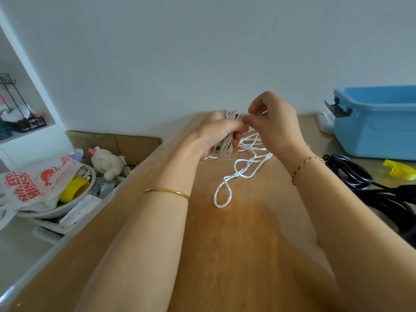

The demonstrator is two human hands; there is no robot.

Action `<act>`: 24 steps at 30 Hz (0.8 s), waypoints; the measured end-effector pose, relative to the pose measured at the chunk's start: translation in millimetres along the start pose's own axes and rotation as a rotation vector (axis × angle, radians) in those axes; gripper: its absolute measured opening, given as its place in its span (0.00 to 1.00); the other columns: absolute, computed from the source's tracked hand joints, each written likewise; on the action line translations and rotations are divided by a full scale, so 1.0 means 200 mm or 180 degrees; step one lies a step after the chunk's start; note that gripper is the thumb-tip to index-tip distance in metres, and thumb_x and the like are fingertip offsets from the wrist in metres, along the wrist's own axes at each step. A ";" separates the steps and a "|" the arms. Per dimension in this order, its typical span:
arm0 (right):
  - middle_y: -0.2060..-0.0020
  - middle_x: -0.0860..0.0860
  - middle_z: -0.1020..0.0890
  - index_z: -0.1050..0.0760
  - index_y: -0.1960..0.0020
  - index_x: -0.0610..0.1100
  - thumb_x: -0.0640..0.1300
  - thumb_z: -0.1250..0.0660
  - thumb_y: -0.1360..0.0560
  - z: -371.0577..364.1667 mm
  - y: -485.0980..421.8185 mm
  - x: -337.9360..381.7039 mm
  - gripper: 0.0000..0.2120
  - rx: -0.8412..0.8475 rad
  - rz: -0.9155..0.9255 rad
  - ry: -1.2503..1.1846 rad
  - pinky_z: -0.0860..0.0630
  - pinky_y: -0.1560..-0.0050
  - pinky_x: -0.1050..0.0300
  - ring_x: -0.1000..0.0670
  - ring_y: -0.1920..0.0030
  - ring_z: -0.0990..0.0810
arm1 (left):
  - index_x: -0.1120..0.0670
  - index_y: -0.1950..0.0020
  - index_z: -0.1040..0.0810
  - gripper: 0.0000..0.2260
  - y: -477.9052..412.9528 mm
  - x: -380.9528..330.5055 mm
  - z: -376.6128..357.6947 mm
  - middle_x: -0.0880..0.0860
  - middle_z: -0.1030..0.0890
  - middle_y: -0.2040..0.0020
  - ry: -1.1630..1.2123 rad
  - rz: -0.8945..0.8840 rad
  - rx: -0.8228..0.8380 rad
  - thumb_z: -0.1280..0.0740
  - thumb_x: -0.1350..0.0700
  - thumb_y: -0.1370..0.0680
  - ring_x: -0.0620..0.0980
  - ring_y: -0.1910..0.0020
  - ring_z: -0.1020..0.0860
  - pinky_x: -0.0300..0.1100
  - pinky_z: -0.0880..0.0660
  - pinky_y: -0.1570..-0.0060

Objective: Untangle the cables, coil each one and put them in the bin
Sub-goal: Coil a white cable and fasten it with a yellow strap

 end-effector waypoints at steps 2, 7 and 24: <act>0.56 0.48 0.24 0.29 0.55 0.42 0.40 0.32 0.27 -0.02 0.01 0.00 0.05 0.0105 -0.0058 -0.0232 0.33 0.61 0.68 0.51 0.55 0.27 | 0.57 0.66 0.29 0.11 0.01 0.00 0.00 0.51 0.29 0.76 0.0134 0.0065 0.0045 0.37 0.66 0.25 0.46 0.78 0.31 0.38 0.30 0.75; 0.50 0.44 0.22 0.30 0.55 0.47 0.41 0.38 0.22 -0.05 0.04 -0.02 0.04 0.0693 -0.0796 -0.1752 0.25 0.44 0.45 0.50 0.51 0.23 | 0.56 0.72 0.30 0.15 0.01 0.00 0.02 0.52 0.32 0.75 0.0486 0.0511 0.0201 0.42 0.62 0.25 0.46 0.81 0.35 0.34 0.35 0.79; 0.65 0.47 0.25 0.26 0.52 0.38 0.42 0.48 0.17 -0.10 0.09 0.02 0.14 0.1726 -0.1217 -0.3083 0.21 0.60 0.57 0.52 0.66 0.20 | 0.58 0.69 0.31 0.13 0.05 -0.04 0.03 0.50 0.29 0.77 0.1277 0.1080 0.0296 0.45 0.60 0.24 0.41 0.82 0.33 0.31 0.33 0.81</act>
Point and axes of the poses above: each hand's wrist, its own y-axis away from the middle knuckle, its own z-axis out of the back of the hand, x = y × z, the point moved 2 cm from there along -y, towards the middle knuckle
